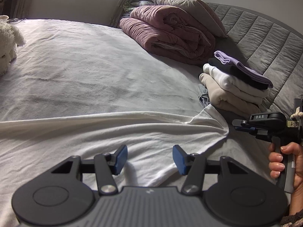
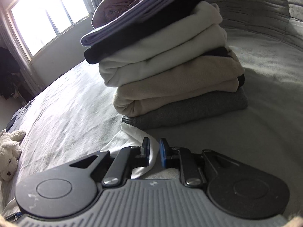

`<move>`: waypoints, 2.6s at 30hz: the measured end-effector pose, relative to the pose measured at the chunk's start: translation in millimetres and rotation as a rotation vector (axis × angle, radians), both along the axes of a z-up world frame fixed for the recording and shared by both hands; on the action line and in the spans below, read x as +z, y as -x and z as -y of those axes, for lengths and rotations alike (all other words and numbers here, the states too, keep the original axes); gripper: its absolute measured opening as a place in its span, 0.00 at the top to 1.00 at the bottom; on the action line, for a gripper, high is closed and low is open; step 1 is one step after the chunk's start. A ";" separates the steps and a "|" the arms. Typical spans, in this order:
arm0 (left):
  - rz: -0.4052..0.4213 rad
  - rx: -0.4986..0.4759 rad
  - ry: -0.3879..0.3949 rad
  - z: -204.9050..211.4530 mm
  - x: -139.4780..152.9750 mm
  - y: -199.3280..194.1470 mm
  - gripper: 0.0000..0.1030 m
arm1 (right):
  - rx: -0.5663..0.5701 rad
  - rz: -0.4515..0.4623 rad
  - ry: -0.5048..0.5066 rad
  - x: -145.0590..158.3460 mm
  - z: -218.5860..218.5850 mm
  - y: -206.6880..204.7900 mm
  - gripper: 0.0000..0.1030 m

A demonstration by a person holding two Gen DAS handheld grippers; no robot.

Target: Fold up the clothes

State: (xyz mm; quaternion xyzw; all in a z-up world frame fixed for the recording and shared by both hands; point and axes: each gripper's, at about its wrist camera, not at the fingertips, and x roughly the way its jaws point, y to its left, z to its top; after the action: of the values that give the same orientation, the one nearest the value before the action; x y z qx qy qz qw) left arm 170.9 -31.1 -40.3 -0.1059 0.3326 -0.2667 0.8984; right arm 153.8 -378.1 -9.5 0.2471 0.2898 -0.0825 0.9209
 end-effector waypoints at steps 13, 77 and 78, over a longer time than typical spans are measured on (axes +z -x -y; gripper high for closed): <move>-0.013 0.140 0.035 -48.8 -0.3 -14.4 0.48 | 0.156 -0.143 0.068 1.4 -75.9 -73.1 0.63; 0.001 0.251 -0.070 -46.2 3.1 -16.3 0.42 | 0.103 0.051 0.055 -19.3 -48.7 -40.1 0.52; 0.002 0.252 -0.069 -45.7 6.4 -14.9 0.42 | 0.106 0.056 0.051 -16.7 -49.0 -39.3 0.52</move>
State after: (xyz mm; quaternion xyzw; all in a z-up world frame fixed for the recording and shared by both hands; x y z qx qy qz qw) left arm 185.8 14.6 -33.8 -0.1157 0.3246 -0.1404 0.9282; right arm 193.2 -329.0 -26.2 0.2103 0.2742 -0.0340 0.9378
